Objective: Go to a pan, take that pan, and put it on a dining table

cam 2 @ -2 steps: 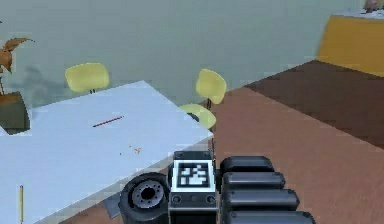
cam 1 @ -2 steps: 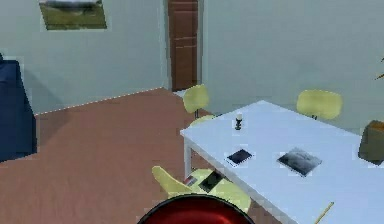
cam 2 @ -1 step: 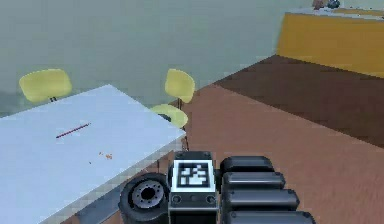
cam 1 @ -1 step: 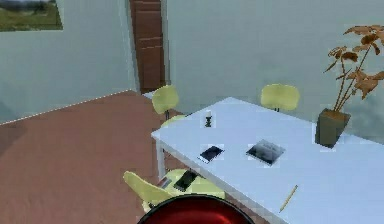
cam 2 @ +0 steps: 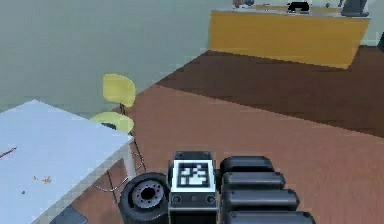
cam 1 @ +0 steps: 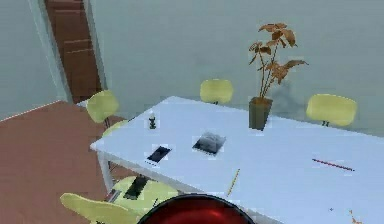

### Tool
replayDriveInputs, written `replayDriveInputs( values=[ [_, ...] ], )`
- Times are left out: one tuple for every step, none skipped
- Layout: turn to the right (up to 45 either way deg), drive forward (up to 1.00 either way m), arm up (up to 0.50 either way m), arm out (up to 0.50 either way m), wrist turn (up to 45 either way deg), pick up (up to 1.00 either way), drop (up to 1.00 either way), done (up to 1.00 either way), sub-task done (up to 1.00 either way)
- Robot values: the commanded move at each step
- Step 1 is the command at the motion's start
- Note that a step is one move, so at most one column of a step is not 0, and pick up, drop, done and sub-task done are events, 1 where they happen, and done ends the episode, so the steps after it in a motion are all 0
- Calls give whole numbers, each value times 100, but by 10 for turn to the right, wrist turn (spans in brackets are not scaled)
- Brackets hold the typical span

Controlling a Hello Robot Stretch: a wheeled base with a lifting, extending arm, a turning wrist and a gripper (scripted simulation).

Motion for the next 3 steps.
replayDriveInputs(
  values=[
    [0,20,0,0,0,0,0,0,0],
    [-390,0,0,0,0,0,0,0,0],
    [0,0,0,48,0,0,0,0,0]
  ],
)
